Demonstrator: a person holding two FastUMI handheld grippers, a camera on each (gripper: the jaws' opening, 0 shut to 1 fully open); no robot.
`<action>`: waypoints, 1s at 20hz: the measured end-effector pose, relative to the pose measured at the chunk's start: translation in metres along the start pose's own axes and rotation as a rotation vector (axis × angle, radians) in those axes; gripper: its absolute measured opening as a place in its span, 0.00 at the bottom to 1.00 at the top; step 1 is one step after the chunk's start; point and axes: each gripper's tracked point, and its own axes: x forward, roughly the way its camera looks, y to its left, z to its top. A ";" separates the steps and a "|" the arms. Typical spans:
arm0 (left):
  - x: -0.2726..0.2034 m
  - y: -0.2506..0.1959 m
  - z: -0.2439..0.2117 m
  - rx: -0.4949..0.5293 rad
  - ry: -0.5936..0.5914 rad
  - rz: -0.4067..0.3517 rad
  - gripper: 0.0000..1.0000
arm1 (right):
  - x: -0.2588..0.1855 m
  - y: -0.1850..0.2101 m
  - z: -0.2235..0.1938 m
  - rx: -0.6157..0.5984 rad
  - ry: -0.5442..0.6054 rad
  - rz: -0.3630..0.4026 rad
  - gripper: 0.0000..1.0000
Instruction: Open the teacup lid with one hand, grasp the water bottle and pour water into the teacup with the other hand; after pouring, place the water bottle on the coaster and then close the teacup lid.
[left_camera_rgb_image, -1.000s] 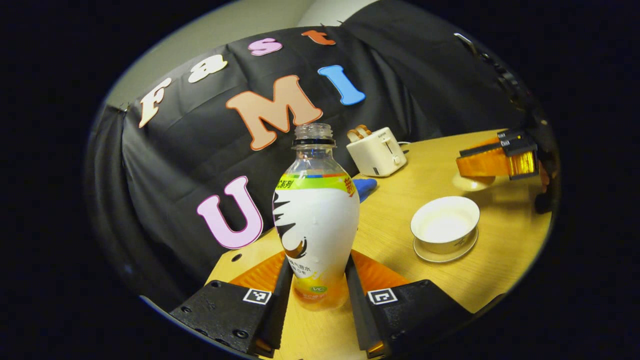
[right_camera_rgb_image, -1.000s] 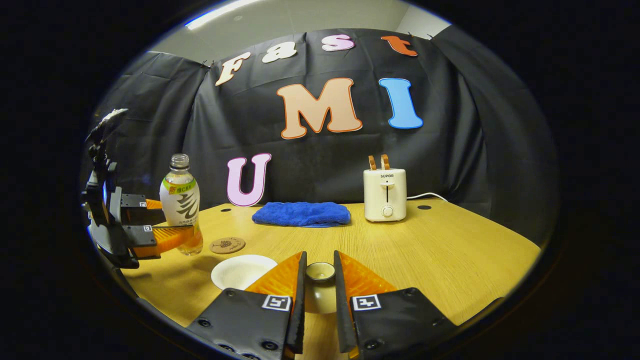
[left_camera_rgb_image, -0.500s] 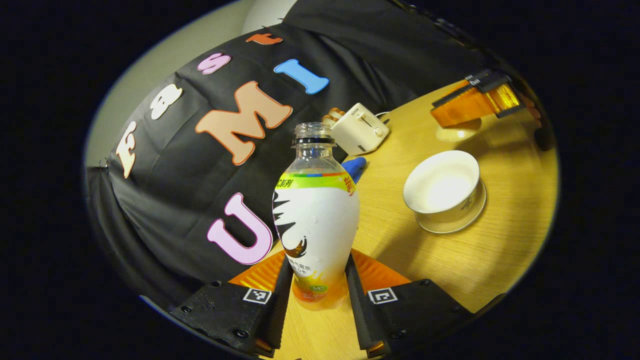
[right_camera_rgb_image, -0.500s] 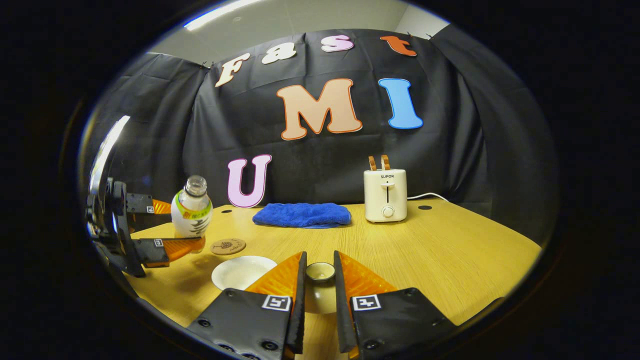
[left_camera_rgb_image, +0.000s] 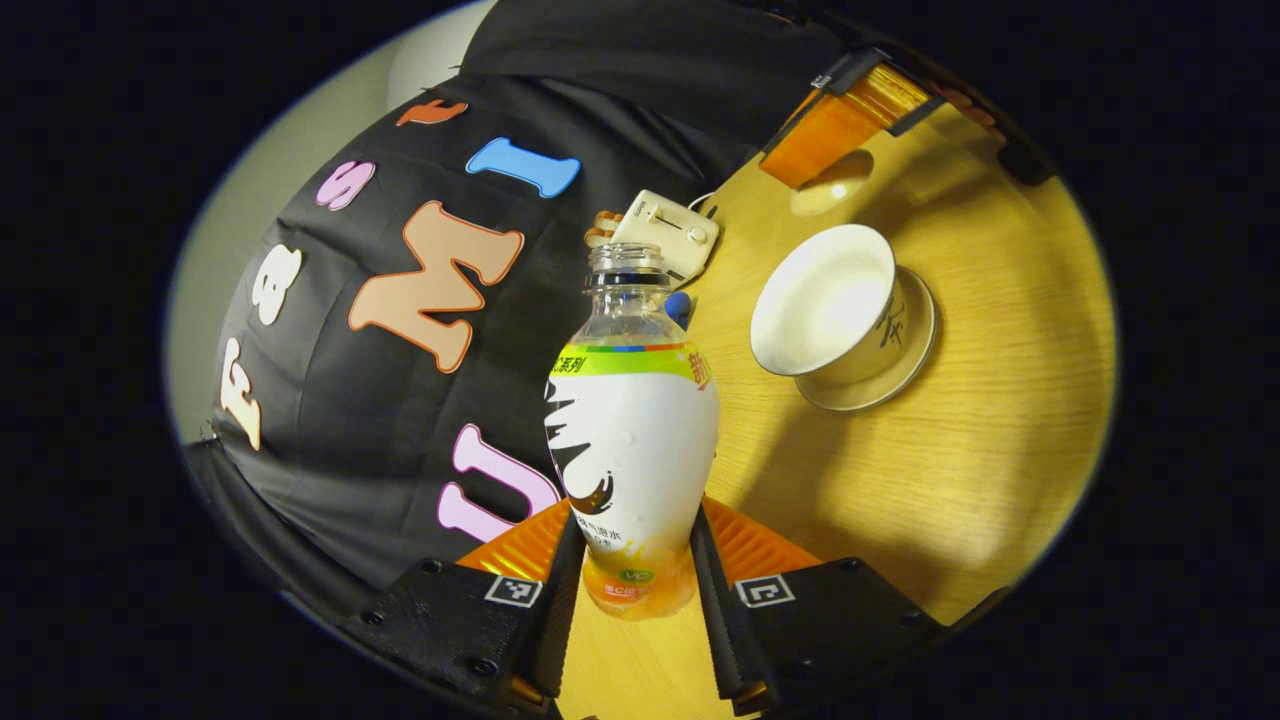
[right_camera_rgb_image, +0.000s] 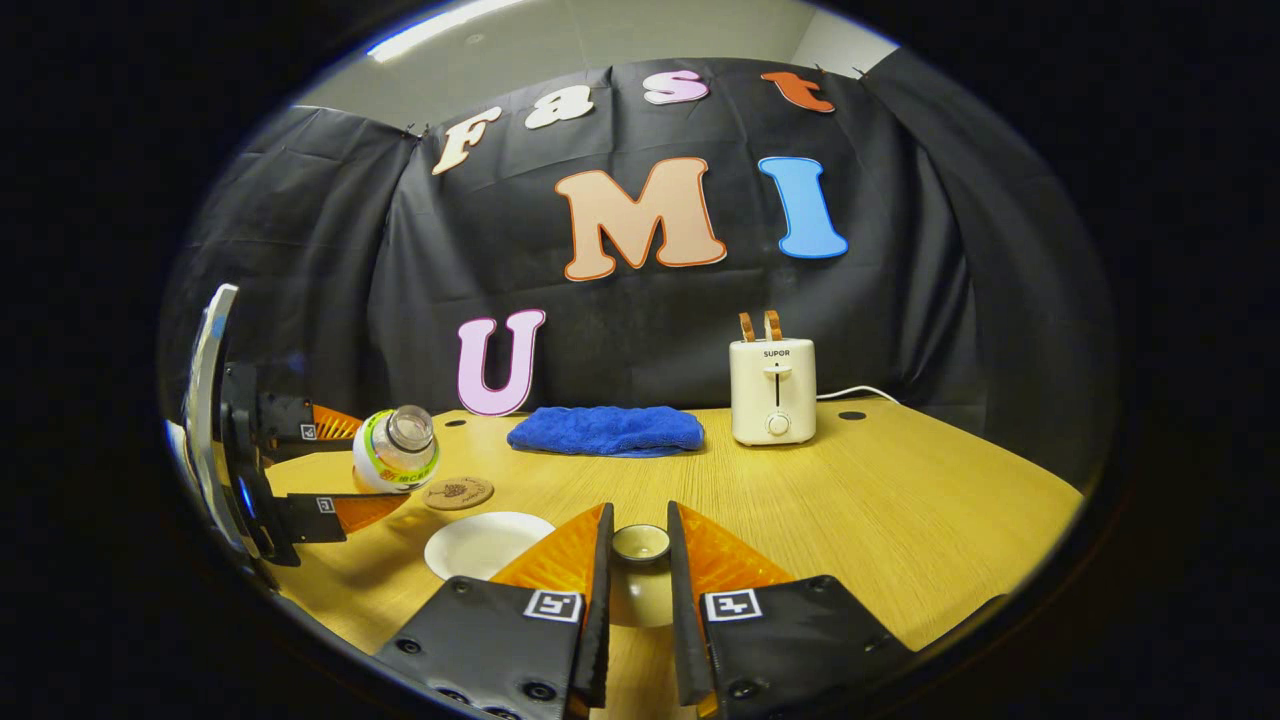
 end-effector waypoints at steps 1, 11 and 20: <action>0.000 -0.002 -0.001 0.021 0.003 -0.006 0.55 | 0.000 0.000 0.000 0.000 0.000 0.000 0.30; 0.009 -0.011 0.001 0.230 0.024 -0.041 0.55 | -0.001 0.001 -0.001 -0.006 0.001 0.008 0.28; 0.010 0.007 0.000 0.424 0.056 -0.024 0.55 | 0.000 0.000 0.000 -0.009 -0.003 0.006 0.32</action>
